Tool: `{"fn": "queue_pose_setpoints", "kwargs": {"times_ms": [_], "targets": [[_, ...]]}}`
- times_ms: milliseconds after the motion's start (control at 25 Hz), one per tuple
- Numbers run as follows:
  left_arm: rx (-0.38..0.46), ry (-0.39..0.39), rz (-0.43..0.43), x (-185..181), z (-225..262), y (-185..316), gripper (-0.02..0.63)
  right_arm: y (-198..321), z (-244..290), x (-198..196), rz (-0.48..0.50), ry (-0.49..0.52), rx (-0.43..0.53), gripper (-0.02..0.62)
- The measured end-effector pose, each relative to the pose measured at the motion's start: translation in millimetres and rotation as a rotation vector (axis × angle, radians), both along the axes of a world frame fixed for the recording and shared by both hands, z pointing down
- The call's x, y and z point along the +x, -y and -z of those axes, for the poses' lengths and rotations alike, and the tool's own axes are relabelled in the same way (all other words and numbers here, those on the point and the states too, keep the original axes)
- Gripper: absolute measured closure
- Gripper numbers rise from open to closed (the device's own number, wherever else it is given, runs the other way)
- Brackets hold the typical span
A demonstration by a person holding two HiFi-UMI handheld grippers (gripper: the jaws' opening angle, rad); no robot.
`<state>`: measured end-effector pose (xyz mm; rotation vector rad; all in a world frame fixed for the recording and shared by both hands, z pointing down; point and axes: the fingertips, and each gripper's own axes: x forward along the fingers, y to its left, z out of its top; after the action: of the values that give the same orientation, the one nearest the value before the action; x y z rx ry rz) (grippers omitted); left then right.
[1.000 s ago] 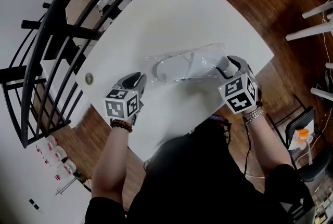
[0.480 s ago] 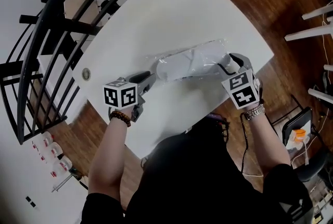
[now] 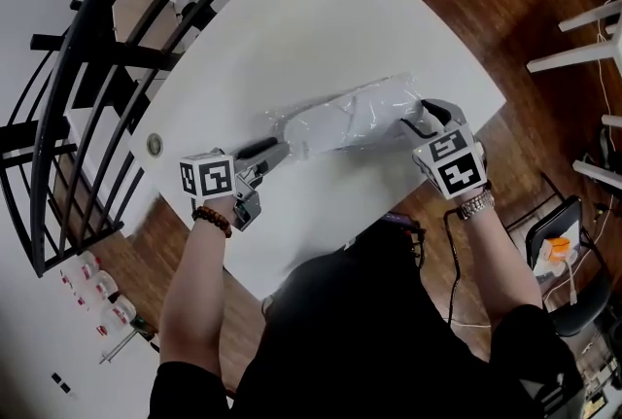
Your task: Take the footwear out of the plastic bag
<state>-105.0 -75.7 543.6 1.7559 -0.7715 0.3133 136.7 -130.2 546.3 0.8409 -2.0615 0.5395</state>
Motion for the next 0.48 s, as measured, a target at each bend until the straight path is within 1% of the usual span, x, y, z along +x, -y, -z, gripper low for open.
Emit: {"fn": "queue_pose_setpoints", "kwargs": {"times_ms": [120, 320, 480], "targets": [[0.012, 0.007, -0.050, 1.2, 4.4, 0.6, 0.404, 0.5, -1.6, 1.5, 0.016, 0.013, 0.009, 0.387], [-0.023, -0.043, -0.135, 10.4, 4.1, -5.0, 0.403, 0.0, -1.1, -2.2, 0.051, 0.031, 0.016, 0.387], [-0.044, -0.077, -0.179, 17.4, 4.9, -10.6, 0.402, 0.5, 1.2, -4.3, 0.082, 0.046, 0.041, 0.387]]}}
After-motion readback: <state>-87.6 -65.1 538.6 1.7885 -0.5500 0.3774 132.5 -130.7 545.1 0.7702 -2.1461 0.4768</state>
